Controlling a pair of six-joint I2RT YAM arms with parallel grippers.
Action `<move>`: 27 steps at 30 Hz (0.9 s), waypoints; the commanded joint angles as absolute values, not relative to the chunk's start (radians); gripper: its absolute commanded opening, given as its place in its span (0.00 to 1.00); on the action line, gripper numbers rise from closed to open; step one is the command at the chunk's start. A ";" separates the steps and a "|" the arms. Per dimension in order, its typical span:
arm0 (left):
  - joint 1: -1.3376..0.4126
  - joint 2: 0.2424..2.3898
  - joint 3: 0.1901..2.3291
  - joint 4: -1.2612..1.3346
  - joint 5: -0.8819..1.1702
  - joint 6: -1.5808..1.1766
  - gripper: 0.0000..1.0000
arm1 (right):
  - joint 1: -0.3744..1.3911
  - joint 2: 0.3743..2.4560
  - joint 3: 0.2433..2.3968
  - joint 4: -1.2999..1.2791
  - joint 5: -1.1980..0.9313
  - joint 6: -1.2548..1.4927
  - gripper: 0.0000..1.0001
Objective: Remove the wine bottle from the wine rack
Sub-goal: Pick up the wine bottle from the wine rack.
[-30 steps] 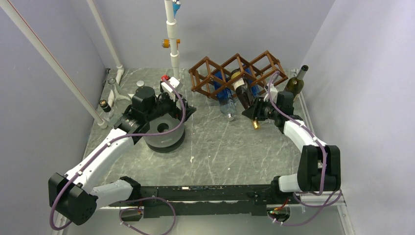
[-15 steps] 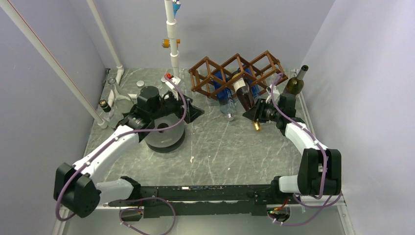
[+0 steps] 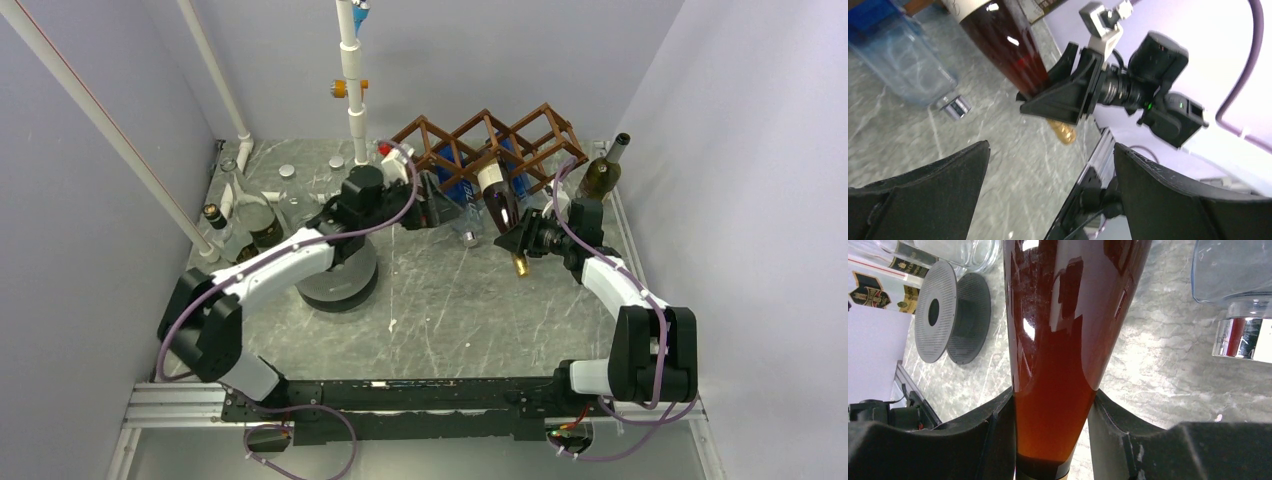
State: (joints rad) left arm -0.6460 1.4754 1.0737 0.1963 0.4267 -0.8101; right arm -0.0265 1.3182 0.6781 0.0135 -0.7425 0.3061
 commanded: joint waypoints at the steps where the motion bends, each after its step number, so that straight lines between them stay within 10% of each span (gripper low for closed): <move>1: -0.693 1.598 1.234 0.165 0.294 -0.961 1.00 | -0.029 1.259 0.707 0.128 -0.825 0.301 0.00; 27: -0.724 2.077 1.627 0.143 0.309 -1.256 0.99 | -0.038 1.231 0.720 0.076 -0.850 0.235 0.00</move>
State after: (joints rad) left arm -0.7166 2.0274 1.5856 0.1413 0.2909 -1.1938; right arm -0.0387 1.3045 0.6781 -0.0139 -0.7578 0.2653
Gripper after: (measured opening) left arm 0.995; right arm 0.482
